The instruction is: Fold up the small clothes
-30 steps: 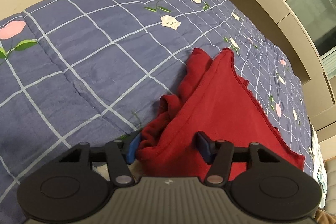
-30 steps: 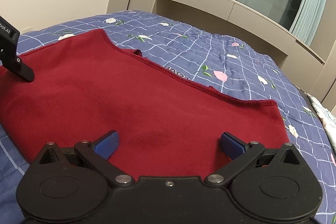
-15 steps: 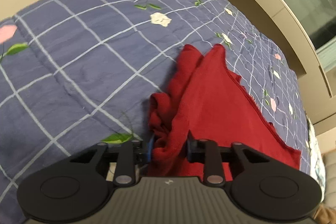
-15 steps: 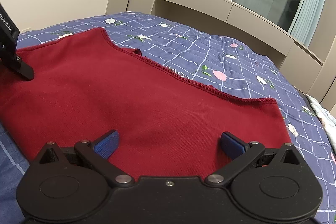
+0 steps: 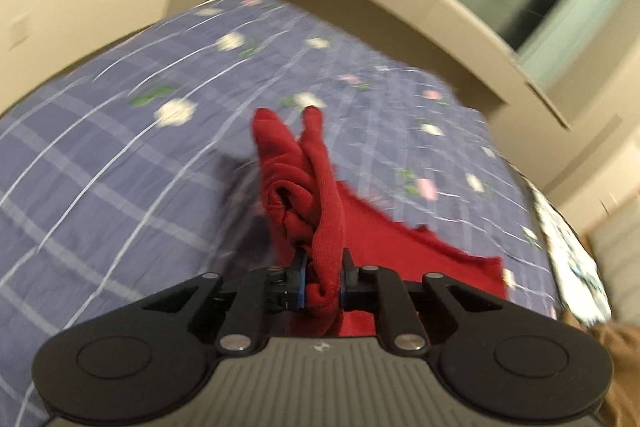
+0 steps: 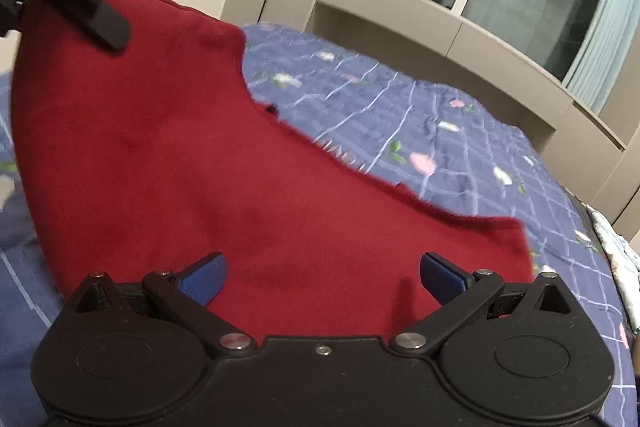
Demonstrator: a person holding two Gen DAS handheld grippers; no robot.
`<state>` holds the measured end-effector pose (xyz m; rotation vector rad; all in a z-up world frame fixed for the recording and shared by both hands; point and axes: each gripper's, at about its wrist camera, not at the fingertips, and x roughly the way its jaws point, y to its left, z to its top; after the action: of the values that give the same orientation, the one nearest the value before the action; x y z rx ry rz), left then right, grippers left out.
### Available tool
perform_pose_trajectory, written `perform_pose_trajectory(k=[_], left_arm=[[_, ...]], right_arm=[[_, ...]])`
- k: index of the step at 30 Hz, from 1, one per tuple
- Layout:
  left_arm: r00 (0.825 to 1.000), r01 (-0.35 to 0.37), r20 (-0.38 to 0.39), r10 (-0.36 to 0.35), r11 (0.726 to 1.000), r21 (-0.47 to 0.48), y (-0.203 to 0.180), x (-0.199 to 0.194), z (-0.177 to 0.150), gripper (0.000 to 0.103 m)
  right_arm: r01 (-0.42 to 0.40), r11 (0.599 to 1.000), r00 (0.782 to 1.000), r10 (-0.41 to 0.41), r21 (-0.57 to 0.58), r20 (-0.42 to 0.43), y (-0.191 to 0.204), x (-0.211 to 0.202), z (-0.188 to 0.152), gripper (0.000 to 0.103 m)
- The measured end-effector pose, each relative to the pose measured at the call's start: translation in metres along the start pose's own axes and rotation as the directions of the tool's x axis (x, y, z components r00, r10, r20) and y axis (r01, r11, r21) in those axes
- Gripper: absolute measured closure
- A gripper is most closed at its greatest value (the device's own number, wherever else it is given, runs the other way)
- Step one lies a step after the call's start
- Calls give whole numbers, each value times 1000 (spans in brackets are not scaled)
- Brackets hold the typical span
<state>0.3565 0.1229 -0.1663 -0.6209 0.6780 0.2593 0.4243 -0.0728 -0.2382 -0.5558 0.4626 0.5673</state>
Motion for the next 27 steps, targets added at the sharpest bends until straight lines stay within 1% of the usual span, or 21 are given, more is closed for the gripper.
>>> perform_pose_trajectory(k=[3,6,9,11,13,16,17,20,23,24,25,26,27], left_arm=[[998,60,1,-61,994,93,-28,-1,5,89],[992,127,-11,-127,975,184,-62,0,5,90],[980,199,-47,-193,933,301,-104,6,-1,90],[970,241,-83,-227,897,371,-129,12,-12,90],[962,274,-127,-243,860,430,-154,20,-27,90],[949,313,-200,-245,811,494,-186,34,-57,90],[945,322,-225,-238,799,508,-195,40,-68,90],[939,320,-288,-187,779,540,-214,57,-100,90],[945,281,-306,-117,768,576,-223,64,-123,87],[944,279,-313,-107,766,579,-223,66,-125,84],[940,286,-323,-108,765,578,-223,66,-128,76],[937,297,-330,-117,764,573,-221,63,-128,70],[934,308,-335,-127,761,571,-219,61,-128,53]], right_arm=[[15,998,999,-17,55,35,-27,-22,1,1],[55,994,998,-58,95,25,-61,-47,-9,1],[119,983,993,-117,138,-22,-97,-70,-26,1],[171,972,985,-162,161,-66,-118,-85,-41,1],[211,961,975,-195,177,-104,-135,-97,-56,1],[267,943,958,-236,199,-165,-153,-112,-79,1],[278,938,953,-242,210,-182,-157,-115,-86,1],[297,921,944,-245,251,-220,-165,-121,-103,1],[294,899,945,-224,323,-237,-173,-124,-112,1],[289,891,948,-213,351,-238,-177,-126,-115,1],[281,882,951,-202,378,-235,-181,-126,-117,1],[268,873,955,-187,407,-229,-185,-126,-118,1],[249,863,962,-165,439,-220,-190,-125,-116,1]])
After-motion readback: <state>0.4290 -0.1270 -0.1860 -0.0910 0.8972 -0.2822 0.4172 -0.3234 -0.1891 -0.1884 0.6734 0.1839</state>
